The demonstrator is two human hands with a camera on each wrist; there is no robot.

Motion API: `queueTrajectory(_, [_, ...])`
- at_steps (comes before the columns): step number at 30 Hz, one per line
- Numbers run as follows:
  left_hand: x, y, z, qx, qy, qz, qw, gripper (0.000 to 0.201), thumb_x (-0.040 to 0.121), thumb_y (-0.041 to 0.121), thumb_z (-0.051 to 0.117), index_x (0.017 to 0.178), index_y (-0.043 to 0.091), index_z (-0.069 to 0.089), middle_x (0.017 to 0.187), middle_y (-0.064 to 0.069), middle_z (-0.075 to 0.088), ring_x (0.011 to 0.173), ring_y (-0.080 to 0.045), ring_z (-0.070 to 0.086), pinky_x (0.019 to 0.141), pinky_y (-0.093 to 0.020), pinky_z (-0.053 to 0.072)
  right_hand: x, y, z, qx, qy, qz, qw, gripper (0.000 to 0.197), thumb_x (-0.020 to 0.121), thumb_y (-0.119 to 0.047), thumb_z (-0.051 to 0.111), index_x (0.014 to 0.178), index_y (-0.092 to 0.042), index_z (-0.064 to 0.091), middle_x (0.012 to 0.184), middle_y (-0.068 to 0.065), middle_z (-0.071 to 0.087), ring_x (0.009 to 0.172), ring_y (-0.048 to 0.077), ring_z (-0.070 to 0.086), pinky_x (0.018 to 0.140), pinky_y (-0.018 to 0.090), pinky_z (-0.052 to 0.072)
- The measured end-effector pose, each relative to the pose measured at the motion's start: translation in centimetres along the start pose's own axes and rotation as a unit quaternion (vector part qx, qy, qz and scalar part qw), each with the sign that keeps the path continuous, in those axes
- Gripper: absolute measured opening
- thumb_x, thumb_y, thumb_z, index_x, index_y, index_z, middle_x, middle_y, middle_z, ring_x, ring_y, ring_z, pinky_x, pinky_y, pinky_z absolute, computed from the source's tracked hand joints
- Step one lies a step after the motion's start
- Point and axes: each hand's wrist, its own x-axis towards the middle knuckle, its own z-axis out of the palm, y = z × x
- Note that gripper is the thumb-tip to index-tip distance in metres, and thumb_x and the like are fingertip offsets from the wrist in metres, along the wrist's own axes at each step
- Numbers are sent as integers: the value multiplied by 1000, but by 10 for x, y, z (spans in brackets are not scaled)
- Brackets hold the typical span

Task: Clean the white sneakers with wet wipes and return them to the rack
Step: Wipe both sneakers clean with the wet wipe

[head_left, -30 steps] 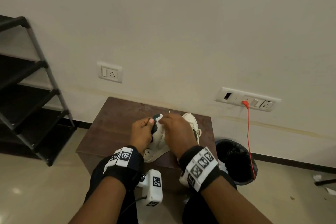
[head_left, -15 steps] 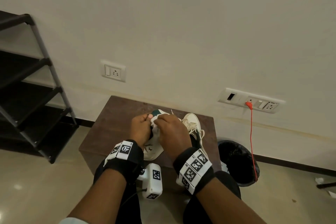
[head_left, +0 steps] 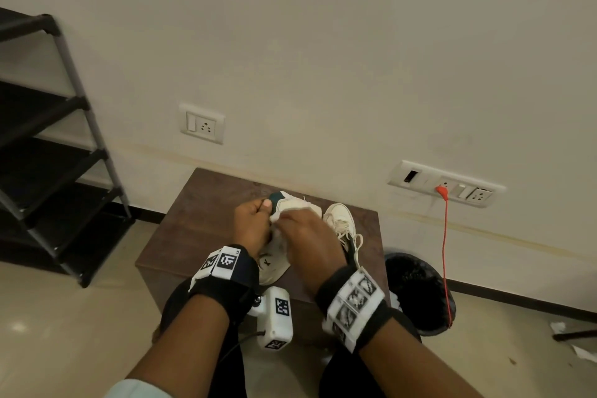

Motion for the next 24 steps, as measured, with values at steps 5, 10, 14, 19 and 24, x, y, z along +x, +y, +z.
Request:
queueTrajectory(5, [8,6,-1,2,27,1,1000,26,98,8,45,90,-5,67,72,-10,61,64,-17,52,66,-29,47,-21,-5,11,-6,39,-55,998,20,79,-11,53,91,-6,69,91,7,66,79,25,61,63,35,53])
queueTrajectory(10, [13,3,-8,13,28,7,999,27,97,12,46,83,6,68,72,-6,63,67,-18,55,72,-31,48,14,3,5,8,137,9,990,17,69,0,62,83,-3,69,84,9,67,75,27,61,63,33,53])
queueTrajectory(14, [14,3,-14,24,0,24,999,31,99,21,45,84,5,67,73,-8,63,69,-20,56,72,-33,48,24,2,10,16,110,7,994,18,65,6,70,81,-4,69,82,8,66,74,27,61,62,34,52])
queueTrajectory(19, [-4,-13,-21,83,-112,40,990,36,101,23,39,81,3,63,81,-22,60,77,-25,56,74,-38,46,19,4,18,29,89,8,996,12,75,-2,61,83,-5,69,84,7,65,77,25,60,61,34,52])
queueTrajectory(24, [-5,-15,-21,133,-166,61,975,20,97,14,48,89,14,66,96,-19,69,93,-31,65,86,-45,52,21,7,15,37,88,31,995,28,78,-12,44,86,-5,70,86,8,67,79,26,63,62,33,54])
